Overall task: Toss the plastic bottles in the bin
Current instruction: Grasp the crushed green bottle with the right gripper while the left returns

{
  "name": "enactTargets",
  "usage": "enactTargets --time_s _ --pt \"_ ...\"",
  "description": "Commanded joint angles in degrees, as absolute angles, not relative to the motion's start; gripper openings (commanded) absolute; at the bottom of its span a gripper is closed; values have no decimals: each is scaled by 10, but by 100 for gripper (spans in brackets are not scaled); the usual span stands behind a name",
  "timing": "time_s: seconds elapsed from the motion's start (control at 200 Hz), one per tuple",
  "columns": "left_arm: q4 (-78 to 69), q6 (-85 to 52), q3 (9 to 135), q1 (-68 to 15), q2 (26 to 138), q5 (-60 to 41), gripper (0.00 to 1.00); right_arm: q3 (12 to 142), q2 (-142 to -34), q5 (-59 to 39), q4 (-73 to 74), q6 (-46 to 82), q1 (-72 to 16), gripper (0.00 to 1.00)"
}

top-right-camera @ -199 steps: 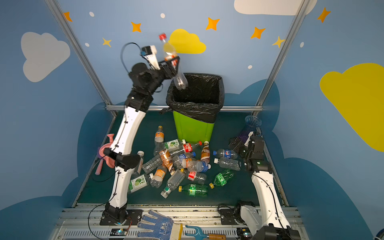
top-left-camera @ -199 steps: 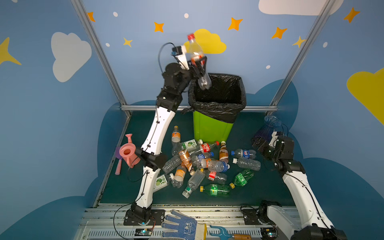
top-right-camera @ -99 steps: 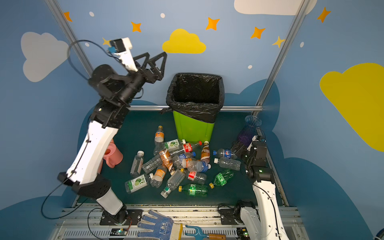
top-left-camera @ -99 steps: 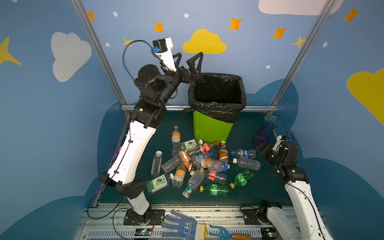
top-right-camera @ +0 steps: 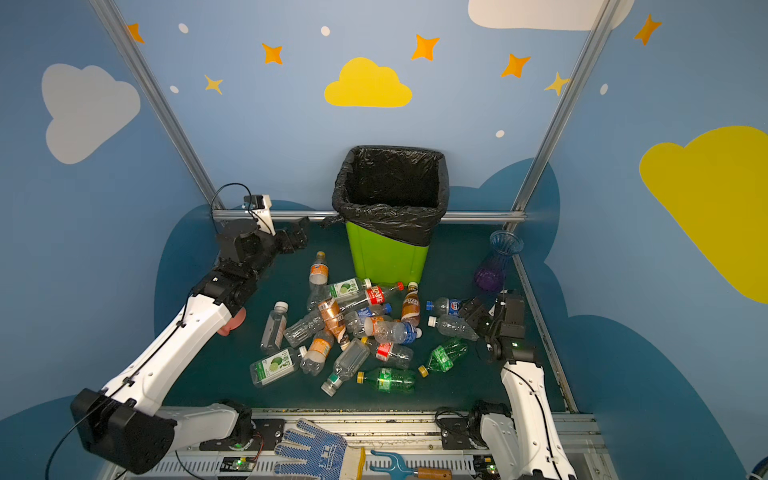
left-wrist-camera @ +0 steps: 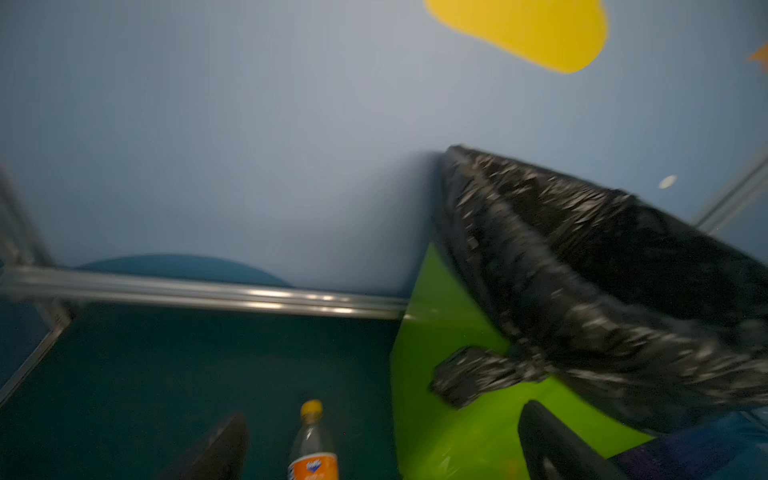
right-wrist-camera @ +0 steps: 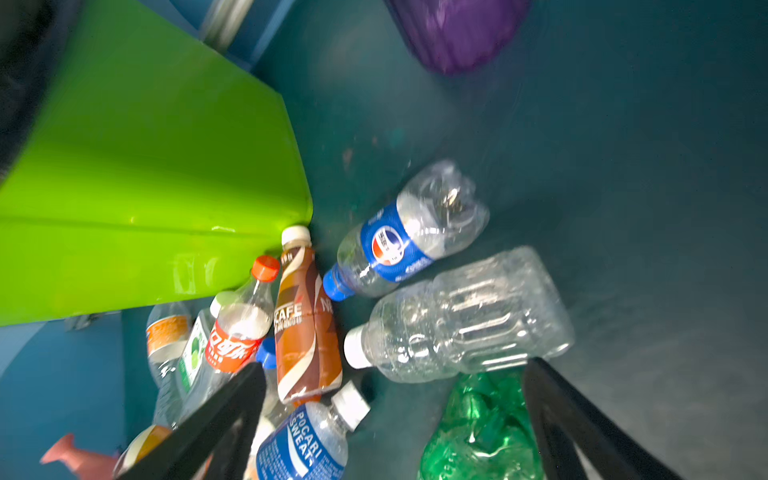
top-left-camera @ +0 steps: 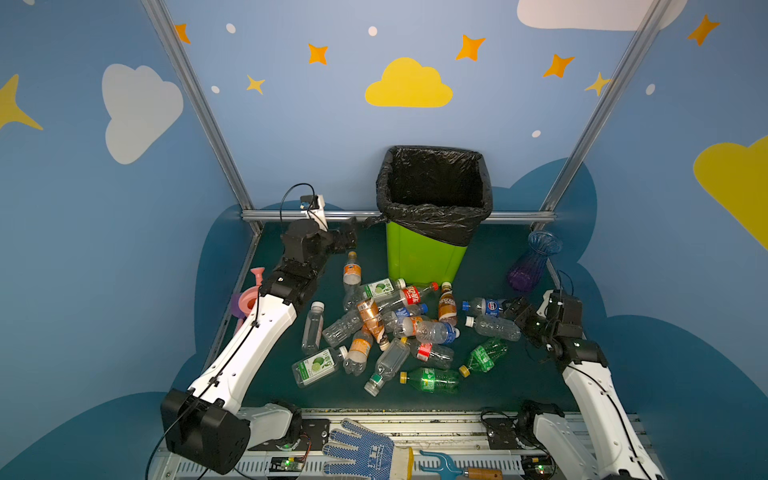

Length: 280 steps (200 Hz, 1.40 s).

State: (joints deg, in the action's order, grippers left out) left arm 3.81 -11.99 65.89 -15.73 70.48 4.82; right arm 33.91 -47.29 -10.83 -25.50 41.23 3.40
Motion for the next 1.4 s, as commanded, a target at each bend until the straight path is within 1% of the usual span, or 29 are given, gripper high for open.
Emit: enactTargets --time_s 0.0,0.135,0.24,0.411,0.611,0.721,0.876,1.051,1.186,1.252,1.347,1.397 --pt "59 -176 616 -123 650 57 100 326 -485 -162 -202 441 17 94" --pt "70 -212 546 -97 637 52 100 339 -503 -128 -211 432 -27 94" --pt "70 -231 514 -88 634 49 100 365 -516 -85 -283 445 -50 94" --pt "76 -232 497 -84 632 62 100 362 -513 -59 -382 470 -69 93" --pt "76 -229 495 -79 634 63 100 326 -485 -47 -430 502 -91 93" --pt "74 -229 493 -77 637 63 100 319 -487 -47 -434 510 -102 93" --pt "76 -228 493 -74 635 64 100 321 -522 -36 -439 511 -120 93" --pt "76 -228 487 -71 628 68 100 310 -563 -34 -385 520 -133 92" --pt "80 -228 482 -69 624 70 100 314 -619 -42 -360 521 -150 93" --pt "80 -228 480 -68 620 71 100 315 -641 -39 -356 521 -161 91" --pt "82 -228 477 -67 616 72 100 310 -656 -37 -345 526 -170 84" --pt "83 -229 476 -66 614 72 100 308 -658 -36 -341 528 -174 82"
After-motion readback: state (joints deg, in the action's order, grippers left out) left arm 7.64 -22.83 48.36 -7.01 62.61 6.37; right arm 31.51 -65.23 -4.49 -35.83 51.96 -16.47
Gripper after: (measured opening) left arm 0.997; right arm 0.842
